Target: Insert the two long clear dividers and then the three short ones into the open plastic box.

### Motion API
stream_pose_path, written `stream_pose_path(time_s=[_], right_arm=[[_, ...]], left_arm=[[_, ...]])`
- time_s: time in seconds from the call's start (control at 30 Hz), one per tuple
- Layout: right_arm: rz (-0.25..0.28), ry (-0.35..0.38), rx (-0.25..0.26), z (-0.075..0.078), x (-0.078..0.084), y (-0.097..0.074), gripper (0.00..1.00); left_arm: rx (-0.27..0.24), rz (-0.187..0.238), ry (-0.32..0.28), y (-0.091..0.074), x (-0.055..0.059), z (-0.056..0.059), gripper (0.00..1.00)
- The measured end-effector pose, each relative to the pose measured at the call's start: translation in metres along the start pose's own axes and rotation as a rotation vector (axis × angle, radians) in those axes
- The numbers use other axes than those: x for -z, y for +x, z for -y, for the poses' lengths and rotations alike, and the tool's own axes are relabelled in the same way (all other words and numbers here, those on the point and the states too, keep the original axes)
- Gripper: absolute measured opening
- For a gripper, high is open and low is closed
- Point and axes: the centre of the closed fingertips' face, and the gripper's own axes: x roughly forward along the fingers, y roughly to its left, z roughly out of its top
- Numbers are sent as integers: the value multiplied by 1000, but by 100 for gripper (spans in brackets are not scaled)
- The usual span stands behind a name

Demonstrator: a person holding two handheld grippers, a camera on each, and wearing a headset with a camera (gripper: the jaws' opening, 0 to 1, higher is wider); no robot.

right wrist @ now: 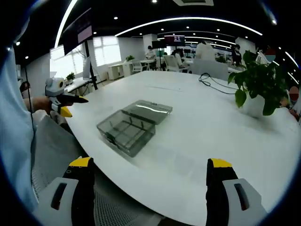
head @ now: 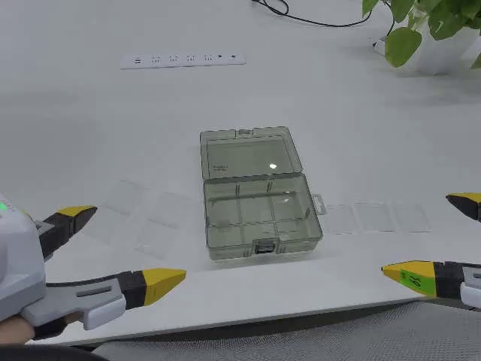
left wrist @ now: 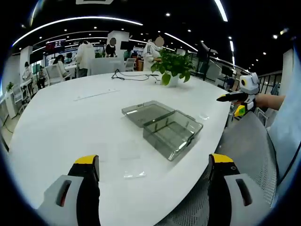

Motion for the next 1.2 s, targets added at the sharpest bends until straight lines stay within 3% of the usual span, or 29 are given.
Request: stream_pose_path(time_s=[1.2], right_arm=[[3, 16, -16, -7, 3, 2, 100]], left_arm=[[5, 2, -29, 2, 7, 3, 98]])
